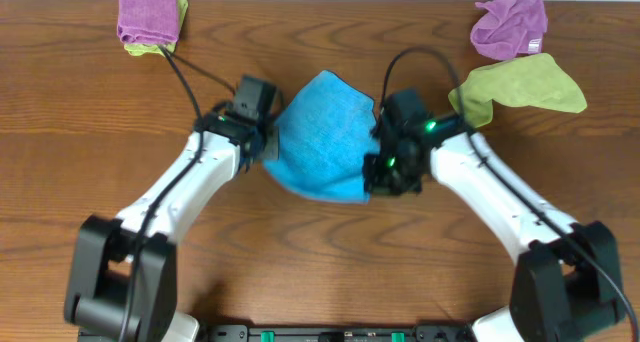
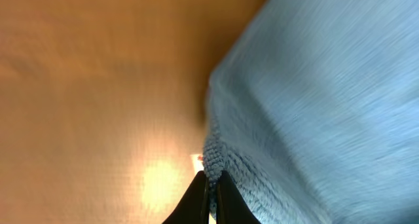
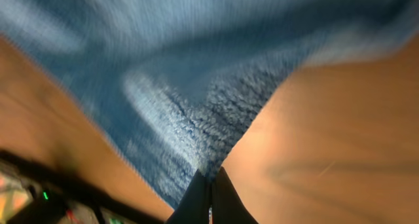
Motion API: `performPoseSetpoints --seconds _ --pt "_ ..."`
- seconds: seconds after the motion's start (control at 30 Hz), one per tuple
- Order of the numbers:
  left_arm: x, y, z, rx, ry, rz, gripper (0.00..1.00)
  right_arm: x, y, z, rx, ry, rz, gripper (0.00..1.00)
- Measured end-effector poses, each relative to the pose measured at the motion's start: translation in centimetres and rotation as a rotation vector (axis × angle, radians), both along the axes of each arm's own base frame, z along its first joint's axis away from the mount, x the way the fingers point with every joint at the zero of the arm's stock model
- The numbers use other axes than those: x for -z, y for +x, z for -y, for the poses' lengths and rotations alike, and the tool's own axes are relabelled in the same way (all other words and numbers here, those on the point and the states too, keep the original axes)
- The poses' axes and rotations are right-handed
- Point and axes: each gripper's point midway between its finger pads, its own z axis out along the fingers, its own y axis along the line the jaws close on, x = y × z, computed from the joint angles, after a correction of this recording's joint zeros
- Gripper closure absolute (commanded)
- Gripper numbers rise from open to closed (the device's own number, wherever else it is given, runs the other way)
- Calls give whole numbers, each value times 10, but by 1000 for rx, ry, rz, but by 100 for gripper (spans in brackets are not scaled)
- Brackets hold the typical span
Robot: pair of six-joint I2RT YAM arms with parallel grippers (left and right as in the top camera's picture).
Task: Fold the cloth
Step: 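Lift the blue cloth with both grippers and stretch it apart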
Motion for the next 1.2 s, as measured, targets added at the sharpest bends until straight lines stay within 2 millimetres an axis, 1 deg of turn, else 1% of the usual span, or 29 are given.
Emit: performPoseSetpoints --seconds 0.03,0.07,0.1,0.13,0.17,0.23,0.33,0.37,0.43,0.53,0.6,0.67,0.73,0.87,0.97,1.1,1.17,1.2 --pt "-18 10 3 0 -16 50 94 -9 13 4 9 3 40 99" --pt "-41 20 6 1 -34 111 94 -19 26 8 21 4 79 99" --pt "-60 26 8 0 -48 159 94 -28 40 15 37 4 120 99" --pt "-77 31 9 1 -60 201 94 -34 49 21 50 5 145 98" --pt "-89 33 10 -1 -68 229 94 -40 57 27 62 4 168 99" --pt "-98 31 8 -4 -72 247 94 -48 69 39 85 -1 202 98" --pt "-101 31 4 -26 -56 256 94 -59 83 52 112 -1 243 98" --pt "-105 32 0 -43 -45 274 94 -67 91 57 122 3 269 98" --pt "-117 35 -4 -62 -39 320 94 -81 103 58 123 15 321 98" --pt "-140 38 -7 -79 -47 397 94 -104 119 54 111 33 409 98" --pt "-159 41 -10 -94 -56 464 94 -124 132 51 99 47 479 99" --pt "-171 46 -11 -105 -59 515 94 -137 141 49 93 55 523 99" --pt "-175 50 -12 -103 -52 538 94 -143 149 47 90 59 544 99" --pt "-169 46 -15 -99 -24 514 94 -137 152 43 78 58 529 98" --pt "-166 44 -18 -93 -2 501 94 -133 153 35 56 60 532 98" --pt "-176 52 -24 -113 4 551 94 -142 162 33 52 70 584 98" --pt "-184 59 -28 -119 3 590 95 -150 168 32 55 74 620 98" --pt "-189 62 -30 -122 2 612 94 -159 173 31 55 77 649 98"
